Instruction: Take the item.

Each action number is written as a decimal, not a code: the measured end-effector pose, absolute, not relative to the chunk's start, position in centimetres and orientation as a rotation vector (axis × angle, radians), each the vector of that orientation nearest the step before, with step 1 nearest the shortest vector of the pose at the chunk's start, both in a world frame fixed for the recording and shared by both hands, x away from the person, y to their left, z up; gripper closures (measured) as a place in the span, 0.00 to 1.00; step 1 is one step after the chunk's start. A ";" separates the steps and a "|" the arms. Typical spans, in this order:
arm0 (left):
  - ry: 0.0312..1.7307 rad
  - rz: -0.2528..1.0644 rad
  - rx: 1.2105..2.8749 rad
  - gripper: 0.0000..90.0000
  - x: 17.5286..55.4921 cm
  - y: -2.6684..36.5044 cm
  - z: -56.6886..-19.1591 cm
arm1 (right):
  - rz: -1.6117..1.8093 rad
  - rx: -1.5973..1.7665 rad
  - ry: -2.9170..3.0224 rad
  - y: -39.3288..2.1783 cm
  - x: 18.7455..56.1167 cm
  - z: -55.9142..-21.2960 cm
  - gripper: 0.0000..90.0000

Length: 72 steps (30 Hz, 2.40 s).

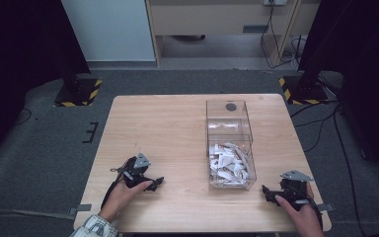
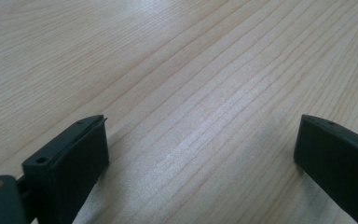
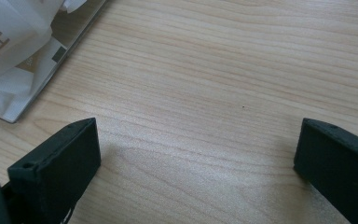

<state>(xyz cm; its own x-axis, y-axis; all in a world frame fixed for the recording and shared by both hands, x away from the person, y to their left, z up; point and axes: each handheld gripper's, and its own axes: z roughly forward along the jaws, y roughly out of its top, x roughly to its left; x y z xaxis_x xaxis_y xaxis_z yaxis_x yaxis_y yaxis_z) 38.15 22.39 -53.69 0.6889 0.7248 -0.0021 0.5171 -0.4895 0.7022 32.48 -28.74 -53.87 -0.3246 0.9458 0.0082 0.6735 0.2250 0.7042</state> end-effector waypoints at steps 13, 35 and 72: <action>0.947 0.381 2.181 0.03 37.8 22.1 -53.3 | 0.862 1.492 2.081 -28.7 32.4 -53.9 0.01; 0.837 0.366 2.163 0.05 36.6 20.3 -52.1 | 0.862 1.492 2.081 -28.7 32.4 -53.9 0.01; 0.685 0.355 2.121 0.05 36.1 18.1 -47.8 | 0.862 1.492 2.081 -28.7 32.4 -53.9 0.01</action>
